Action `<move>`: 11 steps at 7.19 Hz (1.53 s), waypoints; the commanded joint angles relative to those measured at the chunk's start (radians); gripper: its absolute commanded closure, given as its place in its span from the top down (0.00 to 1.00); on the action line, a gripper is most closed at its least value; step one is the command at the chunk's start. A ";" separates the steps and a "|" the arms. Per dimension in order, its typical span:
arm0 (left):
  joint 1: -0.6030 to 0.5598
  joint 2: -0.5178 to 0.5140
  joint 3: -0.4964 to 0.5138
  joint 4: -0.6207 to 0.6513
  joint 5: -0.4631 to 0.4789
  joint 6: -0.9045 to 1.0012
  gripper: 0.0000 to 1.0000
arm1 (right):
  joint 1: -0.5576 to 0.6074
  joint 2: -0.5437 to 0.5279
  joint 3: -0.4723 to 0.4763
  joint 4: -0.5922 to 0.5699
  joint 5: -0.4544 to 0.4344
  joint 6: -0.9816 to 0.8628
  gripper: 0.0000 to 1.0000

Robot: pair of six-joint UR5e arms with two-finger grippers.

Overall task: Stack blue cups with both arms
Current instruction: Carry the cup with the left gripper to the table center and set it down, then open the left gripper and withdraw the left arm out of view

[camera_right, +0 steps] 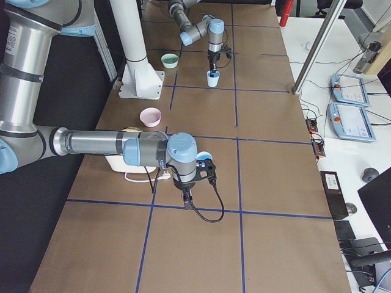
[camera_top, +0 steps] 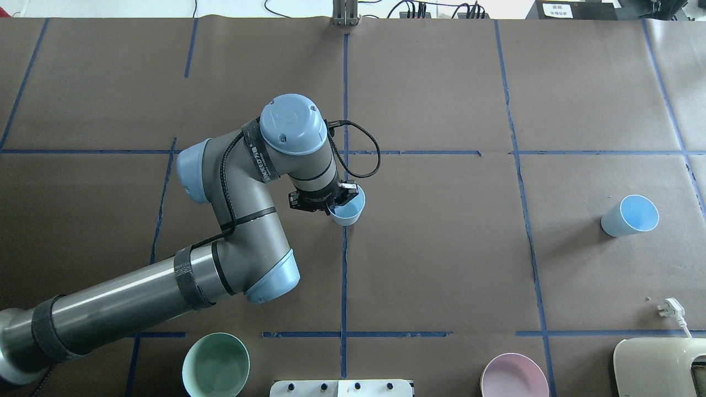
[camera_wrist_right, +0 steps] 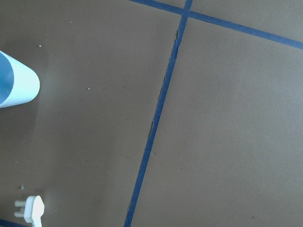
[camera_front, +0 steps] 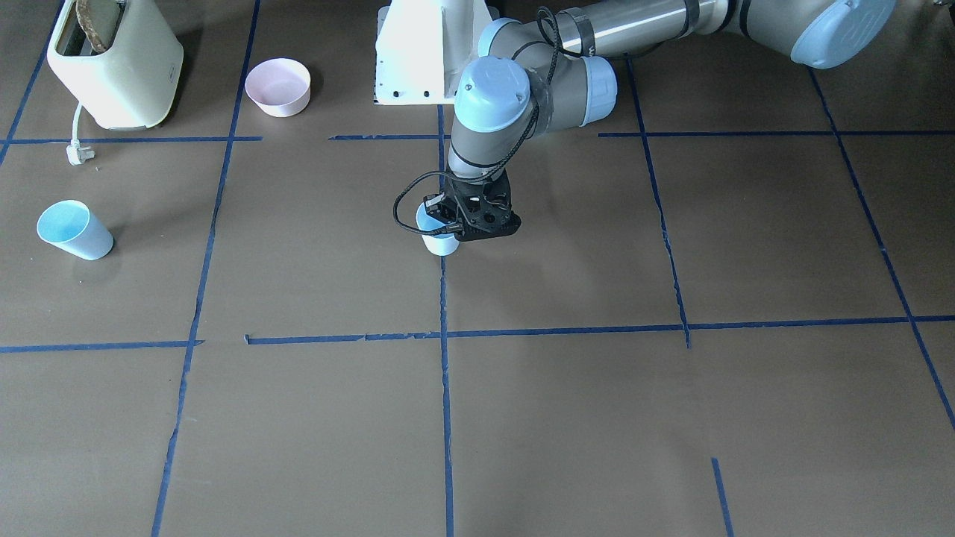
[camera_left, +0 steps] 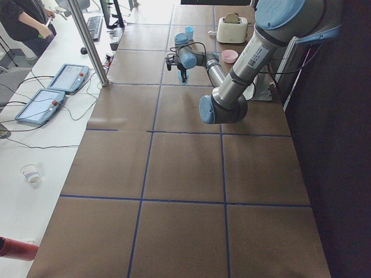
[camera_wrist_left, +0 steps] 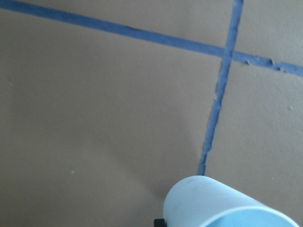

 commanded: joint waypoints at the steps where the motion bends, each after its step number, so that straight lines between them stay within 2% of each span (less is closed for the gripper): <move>1: 0.011 0.003 0.014 -0.002 0.013 0.008 0.78 | 0.000 0.000 -0.001 0.002 0.002 0.000 1.00; 2: 0.011 -0.002 0.008 -0.001 0.013 0.037 1.00 | 0.000 0.000 -0.001 0.002 0.002 0.000 1.00; 4: -0.016 0.017 -0.077 0.043 0.004 0.045 1.00 | 0.000 0.000 -0.001 0.002 0.012 0.001 1.00; 5: -0.027 0.056 -0.164 0.121 0.004 0.111 1.00 | 0.000 0.000 -0.001 0.002 0.017 0.000 1.00; 6: -0.064 0.139 -0.264 0.158 0.003 0.198 1.00 | 0.000 0.000 -0.001 0.002 0.022 0.001 1.00; 8: -0.212 0.321 -0.419 0.214 -0.100 0.467 1.00 | -0.005 0.000 -0.001 0.003 0.048 0.002 1.00; 9: -0.302 0.462 -0.482 0.215 -0.108 0.637 1.00 | -0.011 0.002 0.000 0.003 0.049 0.009 1.00; 10: -0.423 0.586 -0.490 0.212 -0.158 0.862 1.00 | -0.029 0.011 0.000 0.005 0.049 0.047 1.00; 11: -0.611 0.695 -0.474 0.214 -0.248 1.139 1.00 | -0.040 0.026 0.000 0.005 0.051 0.075 1.00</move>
